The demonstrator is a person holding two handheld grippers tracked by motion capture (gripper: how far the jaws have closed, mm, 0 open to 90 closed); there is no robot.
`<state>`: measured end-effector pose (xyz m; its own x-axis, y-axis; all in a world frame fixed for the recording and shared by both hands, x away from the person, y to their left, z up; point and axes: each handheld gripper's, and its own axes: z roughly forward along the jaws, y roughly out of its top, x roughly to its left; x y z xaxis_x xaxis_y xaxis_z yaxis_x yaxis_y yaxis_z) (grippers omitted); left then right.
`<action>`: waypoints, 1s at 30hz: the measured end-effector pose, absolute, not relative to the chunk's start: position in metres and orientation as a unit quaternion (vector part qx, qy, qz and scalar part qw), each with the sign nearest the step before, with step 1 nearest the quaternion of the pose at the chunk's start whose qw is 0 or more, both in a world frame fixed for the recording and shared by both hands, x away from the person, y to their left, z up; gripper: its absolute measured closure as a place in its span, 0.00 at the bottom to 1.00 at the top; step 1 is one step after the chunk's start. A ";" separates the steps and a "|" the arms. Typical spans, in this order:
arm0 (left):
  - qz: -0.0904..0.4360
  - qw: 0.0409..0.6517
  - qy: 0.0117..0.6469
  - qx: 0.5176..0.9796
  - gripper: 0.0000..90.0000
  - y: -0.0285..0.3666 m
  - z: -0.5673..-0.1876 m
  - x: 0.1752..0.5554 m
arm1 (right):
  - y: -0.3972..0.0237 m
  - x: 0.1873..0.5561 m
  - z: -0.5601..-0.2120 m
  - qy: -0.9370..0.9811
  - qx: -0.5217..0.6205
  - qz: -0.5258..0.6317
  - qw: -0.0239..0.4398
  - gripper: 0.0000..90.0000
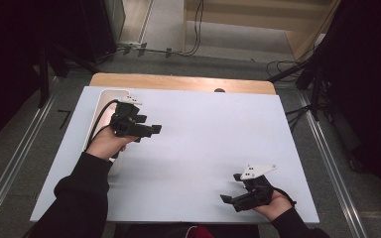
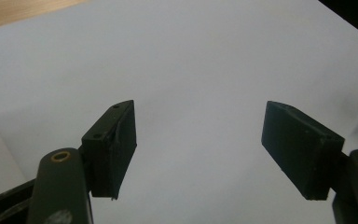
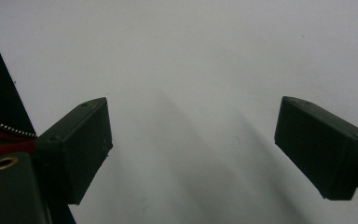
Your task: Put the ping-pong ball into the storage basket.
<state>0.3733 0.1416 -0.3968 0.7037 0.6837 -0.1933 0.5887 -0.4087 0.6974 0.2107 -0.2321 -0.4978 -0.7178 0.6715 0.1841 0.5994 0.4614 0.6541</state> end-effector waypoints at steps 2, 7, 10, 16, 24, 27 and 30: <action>0.058 0.396 0.379 0.834 0.30 0.141 -0.396 0.372 | -0.232 0.211 -0.498 0.853 0.372 0.361 0.050 0.11; 0.063 0.398 0.372 0.836 0.30 0.138 -0.396 0.367 | -0.232 0.211 -0.498 0.853 0.373 0.363 0.052 0.11; 0.060 0.397 0.367 0.839 0.25 0.136 -0.396 0.364 | -0.233 0.211 -0.498 0.852 0.373 0.363 0.051 0.11; 0.066 0.406 0.354 0.840 0.24 0.134 -0.397 0.357 | -0.233 0.211 -0.498 0.852 0.372 0.364 0.052 0.11; 0.063 0.423 0.347 0.835 0.24 0.132 -0.402 0.347 | -0.233 0.211 -0.498 0.852 0.373 0.363 0.052 0.11; 0.068 0.422 0.340 0.838 0.24 0.130 -0.403 0.343 | -0.233 0.211 -0.498 0.852 0.373 0.363 0.052 0.11; 0.066 0.421 0.337 0.839 0.24 0.129 -0.405 0.339 | -0.233 0.211 -0.498 0.852 0.373 0.364 0.051 0.11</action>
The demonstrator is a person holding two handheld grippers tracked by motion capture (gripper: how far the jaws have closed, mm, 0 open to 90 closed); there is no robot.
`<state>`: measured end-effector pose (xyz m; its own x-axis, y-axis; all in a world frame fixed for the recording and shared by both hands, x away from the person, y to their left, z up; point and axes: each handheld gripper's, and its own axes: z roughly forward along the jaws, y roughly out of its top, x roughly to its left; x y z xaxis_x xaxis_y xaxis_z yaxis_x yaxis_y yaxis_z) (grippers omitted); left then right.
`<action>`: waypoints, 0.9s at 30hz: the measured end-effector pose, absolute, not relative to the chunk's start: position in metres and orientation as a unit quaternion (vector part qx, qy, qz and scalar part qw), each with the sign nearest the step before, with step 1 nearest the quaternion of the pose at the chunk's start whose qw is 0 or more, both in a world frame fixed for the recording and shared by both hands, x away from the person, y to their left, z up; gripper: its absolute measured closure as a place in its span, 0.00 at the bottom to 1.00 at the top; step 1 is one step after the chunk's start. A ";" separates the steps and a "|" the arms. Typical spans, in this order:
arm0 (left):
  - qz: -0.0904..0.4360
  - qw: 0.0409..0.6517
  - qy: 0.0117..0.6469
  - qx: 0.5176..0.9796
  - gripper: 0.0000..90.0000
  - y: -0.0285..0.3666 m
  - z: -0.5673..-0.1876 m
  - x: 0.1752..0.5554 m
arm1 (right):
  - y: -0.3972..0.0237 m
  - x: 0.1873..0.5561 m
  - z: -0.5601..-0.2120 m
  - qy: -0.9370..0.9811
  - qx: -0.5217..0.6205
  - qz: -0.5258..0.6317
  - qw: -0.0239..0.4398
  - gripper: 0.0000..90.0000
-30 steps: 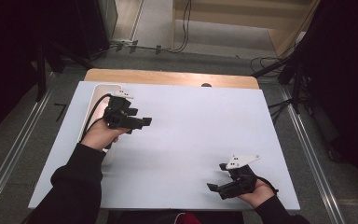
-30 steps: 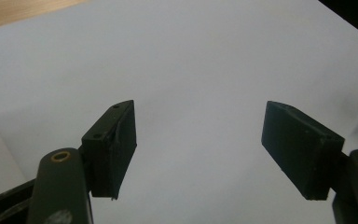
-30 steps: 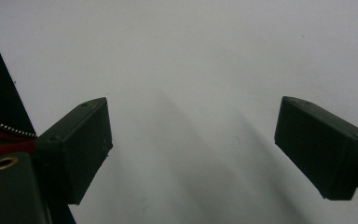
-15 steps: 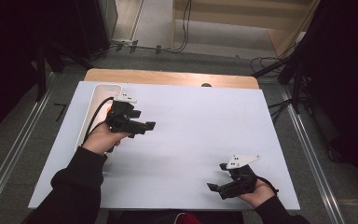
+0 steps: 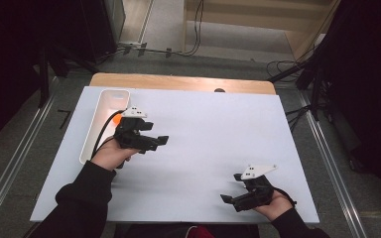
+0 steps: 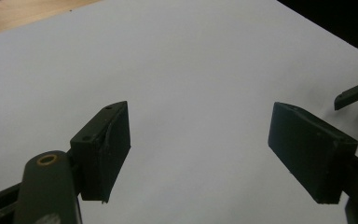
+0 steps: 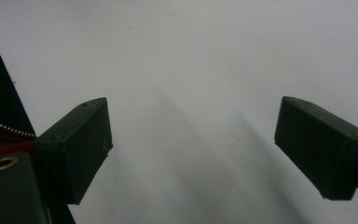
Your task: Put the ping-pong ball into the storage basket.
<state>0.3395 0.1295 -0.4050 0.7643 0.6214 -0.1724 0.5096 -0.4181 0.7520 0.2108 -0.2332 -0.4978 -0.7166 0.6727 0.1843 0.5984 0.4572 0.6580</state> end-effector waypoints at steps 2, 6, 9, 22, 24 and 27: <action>0.068 0.423 0.337 0.839 0.24 0.129 -0.407 0.337 | -0.233 0.211 -0.498 0.851 0.375 0.364 0.052 0.11; 0.068 0.426 0.329 0.840 0.24 0.131 -0.410 0.334 | -0.233 0.211 -0.498 0.852 0.374 0.363 0.052 0.11; 0.072 0.432 0.325 0.838 0.24 0.133 -0.412 0.331 | -0.234 0.211 -0.498 0.852 0.374 0.362 0.050 0.11; 0.075 0.433 0.317 0.840 0.24 0.136 -0.424 0.320 | -0.236 0.211 -0.497 0.850 0.379 0.362 0.049 0.11; 0.077 0.432 0.315 0.842 0.24 0.136 -0.425 0.318 | -0.237 0.212 -0.497 0.847 0.380 0.369 0.048 0.11; 0.078 0.433 0.315 0.841 0.24 0.136 -0.427 0.315 | -0.239 0.212 -0.496 0.840 0.386 0.380 0.042 0.11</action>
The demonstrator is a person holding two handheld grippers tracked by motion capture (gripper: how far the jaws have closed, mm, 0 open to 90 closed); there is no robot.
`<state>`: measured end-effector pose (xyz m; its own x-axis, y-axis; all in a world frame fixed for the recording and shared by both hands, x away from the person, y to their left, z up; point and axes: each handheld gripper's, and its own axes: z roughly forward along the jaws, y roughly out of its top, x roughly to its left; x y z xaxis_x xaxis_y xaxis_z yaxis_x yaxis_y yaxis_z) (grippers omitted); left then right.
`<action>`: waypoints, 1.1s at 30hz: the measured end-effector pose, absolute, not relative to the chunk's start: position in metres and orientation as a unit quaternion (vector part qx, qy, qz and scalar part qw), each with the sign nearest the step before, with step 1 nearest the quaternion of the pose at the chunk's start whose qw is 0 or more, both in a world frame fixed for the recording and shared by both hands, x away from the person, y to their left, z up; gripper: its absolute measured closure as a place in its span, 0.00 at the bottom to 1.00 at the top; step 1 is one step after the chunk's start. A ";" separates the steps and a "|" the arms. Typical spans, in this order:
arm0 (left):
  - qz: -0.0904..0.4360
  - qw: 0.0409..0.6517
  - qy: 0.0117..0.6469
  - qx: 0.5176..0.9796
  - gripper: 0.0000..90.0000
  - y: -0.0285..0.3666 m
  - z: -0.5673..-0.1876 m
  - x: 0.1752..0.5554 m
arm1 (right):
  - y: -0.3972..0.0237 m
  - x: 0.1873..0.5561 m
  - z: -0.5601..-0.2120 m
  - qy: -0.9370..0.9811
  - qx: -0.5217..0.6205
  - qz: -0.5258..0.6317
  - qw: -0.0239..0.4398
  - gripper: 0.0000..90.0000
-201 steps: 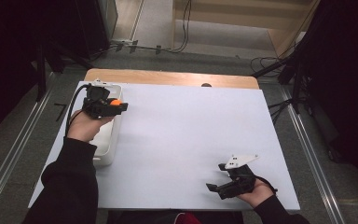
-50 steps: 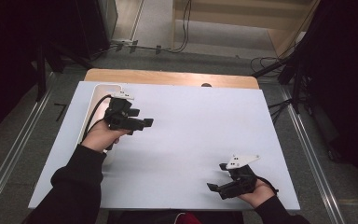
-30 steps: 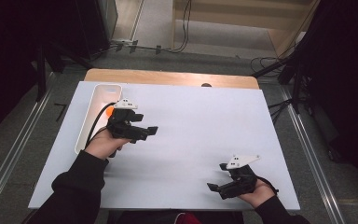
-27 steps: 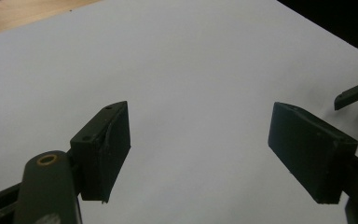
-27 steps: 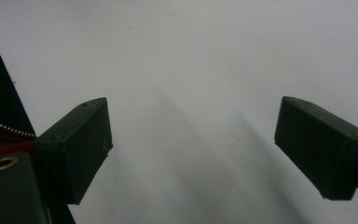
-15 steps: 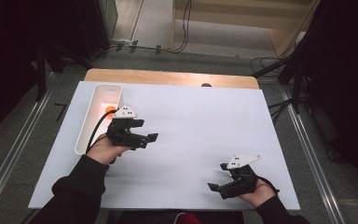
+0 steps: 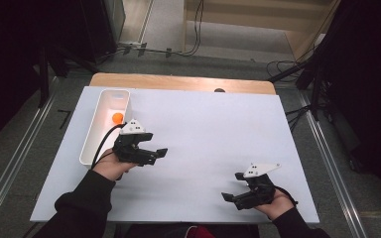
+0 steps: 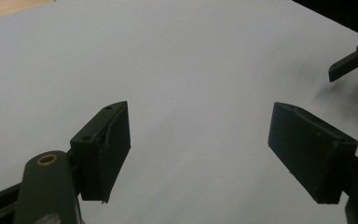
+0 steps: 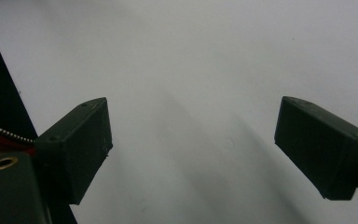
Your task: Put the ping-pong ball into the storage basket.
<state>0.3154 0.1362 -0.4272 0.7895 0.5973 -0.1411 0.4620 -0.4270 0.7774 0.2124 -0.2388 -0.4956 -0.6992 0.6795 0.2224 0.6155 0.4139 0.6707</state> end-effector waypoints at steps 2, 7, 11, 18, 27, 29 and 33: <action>0.080 0.433 0.316 0.841 0.24 0.136 -0.428 0.314 | -0.240 0.213 -0.495 0.835 0.387 0.388 0.046 0.11; 0.079 0.434 0.313 0.841 0.24 0.136 -0.431 0.310 | -0.242 0.213 -0.494 0.828 0.397 0.393 0.050 0.11; 0.076 0.429 0.306 0.846 0.24 0.135 -0.434 0.306 | -0.243 0.214 -0.494 0.827 0.399 0.393 0.053 0.11; 0.075 0.440 0.297 0.844 0.24 0.134 -0.441 0.301 | -0.242 0.213 -0.494 0.832 0.396 0.385 0.053 0.11; 0.065 0.440 0.274 0.853 0.20 0.133 -0.446 0.292 | -0.241 0.213 -0.495 0.834 0.398 0.380 0.054 0.11; 0.063 0.438 0.268 0.856 0.20 0.134 -0.448 0.289 | -0.241 0.213 -0.495 0.834 0.398 0.380 0.054 0.11; 0.059 0.433 0.257 0.862 0.20 0.135 -0.451 0.285 | -0.241 0.213 -0.495 0.833 0.398 0.380 0.054 0.11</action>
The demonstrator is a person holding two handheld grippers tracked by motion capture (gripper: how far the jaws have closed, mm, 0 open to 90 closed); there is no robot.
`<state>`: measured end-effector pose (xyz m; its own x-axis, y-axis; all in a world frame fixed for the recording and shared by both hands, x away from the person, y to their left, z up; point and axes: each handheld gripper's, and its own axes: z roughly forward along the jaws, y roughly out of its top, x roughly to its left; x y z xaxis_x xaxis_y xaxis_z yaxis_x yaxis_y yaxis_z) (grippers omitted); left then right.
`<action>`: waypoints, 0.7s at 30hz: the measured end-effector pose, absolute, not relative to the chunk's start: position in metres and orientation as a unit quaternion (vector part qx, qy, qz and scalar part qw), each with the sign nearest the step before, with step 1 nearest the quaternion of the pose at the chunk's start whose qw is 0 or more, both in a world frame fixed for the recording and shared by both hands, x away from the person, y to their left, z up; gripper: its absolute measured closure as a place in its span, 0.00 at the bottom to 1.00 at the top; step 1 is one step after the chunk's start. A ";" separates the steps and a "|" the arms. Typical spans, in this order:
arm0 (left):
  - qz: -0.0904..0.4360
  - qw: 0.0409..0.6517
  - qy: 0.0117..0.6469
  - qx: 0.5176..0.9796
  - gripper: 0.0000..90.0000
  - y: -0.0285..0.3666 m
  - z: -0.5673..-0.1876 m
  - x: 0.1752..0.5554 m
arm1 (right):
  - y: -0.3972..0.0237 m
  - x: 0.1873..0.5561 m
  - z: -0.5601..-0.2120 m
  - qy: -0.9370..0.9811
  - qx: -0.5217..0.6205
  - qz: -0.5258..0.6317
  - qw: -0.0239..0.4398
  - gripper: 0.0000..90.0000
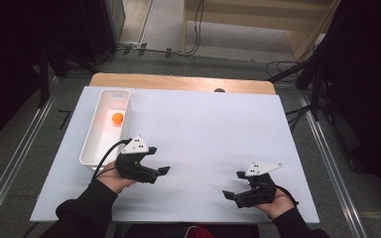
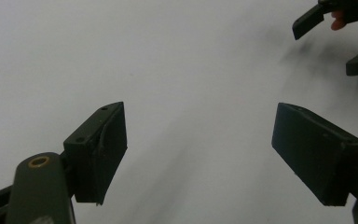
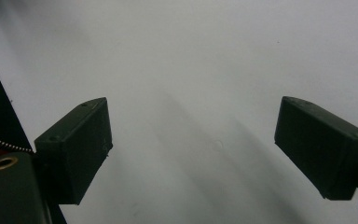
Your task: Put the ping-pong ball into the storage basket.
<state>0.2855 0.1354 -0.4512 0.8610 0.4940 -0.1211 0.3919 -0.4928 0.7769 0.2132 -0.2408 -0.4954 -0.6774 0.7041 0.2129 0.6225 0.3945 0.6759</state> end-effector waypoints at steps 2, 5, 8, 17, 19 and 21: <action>0.056 0.432 0.254 0.864 0.20 0.136 -0.453 0.284 | -0.241 0.213 -0.496 0.834 0.396 0.379 0.055 0.11; 0.053 0.430 0.252 0.865 0.20 0.138 -0.457 0.279 | -0.241 0.213 -0.496 0.835 0.396 0.378 0.055 0.11; 0.050 0.429 0.251 0.866 0.20 0.139 -0.459 0.276 | -0.241 0.213 -0.496 0.835 0.396 0.378 0.054 0.11; 0.042 0.421 0.248 0.871 0.20 0.146 -0.465 0.272 | -0.240 0.213 -0.496 0.835 0.396 0.378 0.051 0.11; 0.039 0.420 0.244 0.873 0.20 0.147 -0.466 0.270 | -0.240 0.213 -0.496 0.835 0.396 0.378 0.051 0.11; 0.037 0.417 0.240 0.876 0.20 0.149 -0.467 0.270 | -0.240 0.213 -0.496 0.835 0.396 0.377 0.052 0.11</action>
<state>0.2699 0.1492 -0.4669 0.8825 0.4504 -0.1351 0.3891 -0.5381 0.7477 0.2132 -0.2401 -0.4962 -0.6807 0.7014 0.2116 0.6224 0.4014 0.6719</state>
